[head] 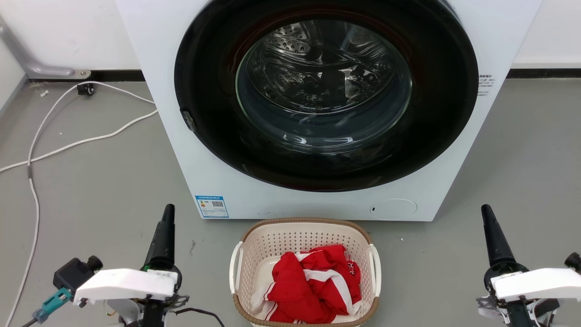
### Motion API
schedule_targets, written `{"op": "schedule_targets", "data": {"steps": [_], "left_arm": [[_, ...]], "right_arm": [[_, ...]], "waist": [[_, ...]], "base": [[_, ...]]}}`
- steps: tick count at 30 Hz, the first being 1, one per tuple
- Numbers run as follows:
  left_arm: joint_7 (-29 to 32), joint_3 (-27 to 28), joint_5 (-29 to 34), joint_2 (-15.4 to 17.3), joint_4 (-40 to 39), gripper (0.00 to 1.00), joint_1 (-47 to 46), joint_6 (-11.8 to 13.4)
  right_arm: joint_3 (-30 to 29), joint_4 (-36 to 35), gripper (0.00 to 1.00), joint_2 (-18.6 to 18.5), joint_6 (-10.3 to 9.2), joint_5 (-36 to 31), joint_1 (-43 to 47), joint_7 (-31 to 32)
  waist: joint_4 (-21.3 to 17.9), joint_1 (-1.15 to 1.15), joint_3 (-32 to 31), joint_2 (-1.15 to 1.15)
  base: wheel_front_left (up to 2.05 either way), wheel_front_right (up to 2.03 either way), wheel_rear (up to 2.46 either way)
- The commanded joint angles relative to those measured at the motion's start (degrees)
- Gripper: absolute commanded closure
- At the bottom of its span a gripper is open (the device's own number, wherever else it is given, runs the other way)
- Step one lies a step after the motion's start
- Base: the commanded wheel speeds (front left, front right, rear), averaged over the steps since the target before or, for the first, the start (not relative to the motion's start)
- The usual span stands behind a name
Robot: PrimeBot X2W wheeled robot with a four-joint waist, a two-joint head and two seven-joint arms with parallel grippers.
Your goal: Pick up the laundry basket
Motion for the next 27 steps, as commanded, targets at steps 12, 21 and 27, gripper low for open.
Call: {"op": "schedule_targets", "data": {"steps": [12, 21, 27], "left_arm": [[-2.96, -2.69, 15.88, 0.13, -2.00, 0.00, -1.20, 2.12], [-4.64, -3.85, 24.43, 0.12, -1.62, 0.00, -1.42, 3.14], [-5.70, -4.57, 29.61, 0.16, -1.20, 0.00, -1.43, 3.84]], "right_arm": [[-0.08, -3.51, 0.00, -0.02, 0.00, -16.43, 0.69, -2.48], [0.82, -4.97, 0.00, 0.00, 0.00, -25.55, 1.56, -2.94], [1.27, -5.74, 0.00, 0.02, 0.00, -30.85, 2.05, -3.17]], "waist": [[0.07, 0.00, 0.01, 0.00], [0.17, 0.00, 0.06, 0.00], [0.23, 0.00, 0.03, 0.00]], "base": [[0.00, 0.00, 0.00], [0.00, 0.00, 0.00], [0.00, 0.00, 0.00]]}}
